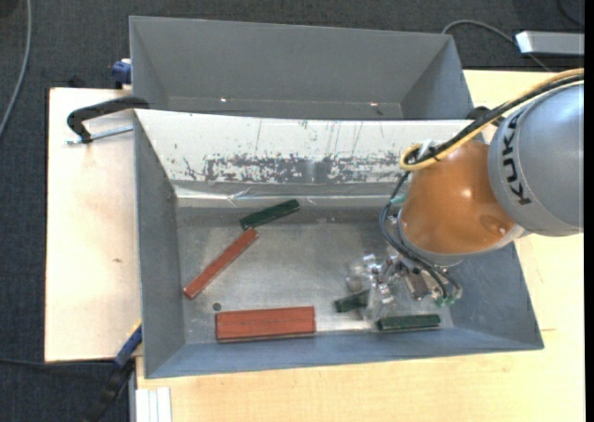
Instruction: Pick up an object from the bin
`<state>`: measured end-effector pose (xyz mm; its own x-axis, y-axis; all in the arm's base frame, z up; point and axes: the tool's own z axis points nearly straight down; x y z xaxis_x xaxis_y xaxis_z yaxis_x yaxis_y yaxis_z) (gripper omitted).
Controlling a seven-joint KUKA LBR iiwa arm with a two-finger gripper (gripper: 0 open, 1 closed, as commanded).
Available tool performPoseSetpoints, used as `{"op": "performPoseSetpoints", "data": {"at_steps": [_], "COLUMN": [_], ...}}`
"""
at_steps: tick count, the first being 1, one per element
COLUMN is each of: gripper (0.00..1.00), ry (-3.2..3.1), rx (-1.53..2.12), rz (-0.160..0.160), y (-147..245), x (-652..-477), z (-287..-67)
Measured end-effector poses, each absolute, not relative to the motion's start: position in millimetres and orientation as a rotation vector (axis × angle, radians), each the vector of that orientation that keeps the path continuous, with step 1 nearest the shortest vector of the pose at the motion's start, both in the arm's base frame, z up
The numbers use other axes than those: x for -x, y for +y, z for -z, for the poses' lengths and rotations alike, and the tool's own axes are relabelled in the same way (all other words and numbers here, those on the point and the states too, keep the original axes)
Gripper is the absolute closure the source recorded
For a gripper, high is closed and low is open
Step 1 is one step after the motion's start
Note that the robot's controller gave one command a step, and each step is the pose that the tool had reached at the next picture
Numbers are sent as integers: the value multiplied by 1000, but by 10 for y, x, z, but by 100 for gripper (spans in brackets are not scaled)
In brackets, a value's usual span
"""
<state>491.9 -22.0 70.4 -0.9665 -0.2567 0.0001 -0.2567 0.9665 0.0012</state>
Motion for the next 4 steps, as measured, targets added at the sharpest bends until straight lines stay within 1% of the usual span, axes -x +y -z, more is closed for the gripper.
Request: {"op": "performPoseSetpoints", "data": {"at_steps": [4], "gripper": [100], "ry": [-3118], "rx": [-406], "rz": [1], "y": [-215], "x": [-4925], "z": [-783]}}
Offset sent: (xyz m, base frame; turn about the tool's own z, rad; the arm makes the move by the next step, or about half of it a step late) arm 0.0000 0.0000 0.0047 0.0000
